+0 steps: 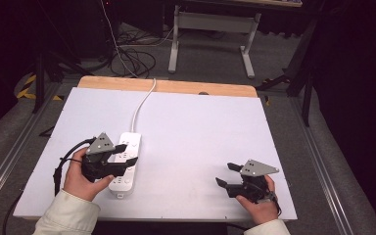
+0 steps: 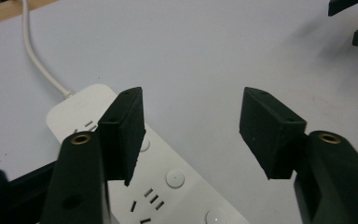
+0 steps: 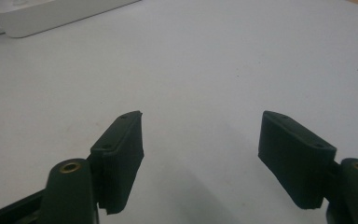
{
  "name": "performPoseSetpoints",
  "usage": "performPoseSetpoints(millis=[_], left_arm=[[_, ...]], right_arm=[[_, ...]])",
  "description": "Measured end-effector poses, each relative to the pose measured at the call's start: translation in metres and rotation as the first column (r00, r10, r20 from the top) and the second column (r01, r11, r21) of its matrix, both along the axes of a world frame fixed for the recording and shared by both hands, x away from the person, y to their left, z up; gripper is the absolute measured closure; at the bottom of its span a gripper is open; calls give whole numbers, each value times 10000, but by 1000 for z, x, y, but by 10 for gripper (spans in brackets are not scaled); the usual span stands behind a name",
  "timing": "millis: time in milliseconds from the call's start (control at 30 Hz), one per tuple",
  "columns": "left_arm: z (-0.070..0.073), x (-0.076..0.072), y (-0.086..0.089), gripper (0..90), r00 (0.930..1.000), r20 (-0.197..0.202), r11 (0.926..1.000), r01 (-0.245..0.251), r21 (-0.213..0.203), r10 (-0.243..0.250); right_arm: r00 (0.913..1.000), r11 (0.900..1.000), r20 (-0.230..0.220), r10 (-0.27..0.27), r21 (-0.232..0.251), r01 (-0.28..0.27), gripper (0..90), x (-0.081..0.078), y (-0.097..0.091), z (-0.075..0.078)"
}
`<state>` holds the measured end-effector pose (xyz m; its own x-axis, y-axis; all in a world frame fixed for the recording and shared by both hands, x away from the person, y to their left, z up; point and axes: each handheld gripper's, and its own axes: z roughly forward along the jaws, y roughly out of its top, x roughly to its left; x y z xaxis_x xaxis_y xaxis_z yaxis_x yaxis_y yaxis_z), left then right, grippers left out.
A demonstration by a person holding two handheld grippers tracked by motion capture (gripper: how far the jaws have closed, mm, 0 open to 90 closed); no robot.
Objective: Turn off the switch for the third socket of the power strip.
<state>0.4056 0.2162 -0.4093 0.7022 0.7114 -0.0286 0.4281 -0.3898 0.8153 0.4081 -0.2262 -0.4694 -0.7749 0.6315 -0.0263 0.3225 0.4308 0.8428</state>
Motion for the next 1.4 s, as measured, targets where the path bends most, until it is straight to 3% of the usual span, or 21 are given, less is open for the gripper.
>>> performPoseSetpoints(millis=[67, 267, 533, 767, 1033, 1333, 1400], left_arm=[[0, -1, 1, 329, 9998, 221, 9998, 29, -174, -25], [1, -3, 11, 228, 9976, 589, 9993, -347, -105, 353], [-1, -9, 32, 155, 9972, 717, 9971, 262, -721, -210], [-8, -13, 52, 147, 9959, 896, 9977, 166, -659, -107], [-21, -19, 71, 122, 9969, 741, 9949, 341, -948, -271], [-39, -23, 88, 98, 9953, 938, 9941, 344, -1025, -248], [-41, -24, 92, 96, 9935, 1102, 9958, 370, -837, -277]], right_arm=[[10000, 10000, -3, -4, -1, 4, 309, 0, 0, 0], [10000, 10000, 19, 10, 17, -10, 309, 0, 0, 0], [10000, 10000, 24, 15, 32, -15, 309, 0, -1, 0], [10000, 10000, 10, 15, 40, -16, 309, 0, -1, 0], [10000, 10000, -9, 13, 43, -13, 309, 0, -1, 0], [10000, 10000, -27, 19, 36, -19, 309, 0, -1, 0], [10000, 10000, -36, 25, 30, -25, 309, 0, 0, 0]])
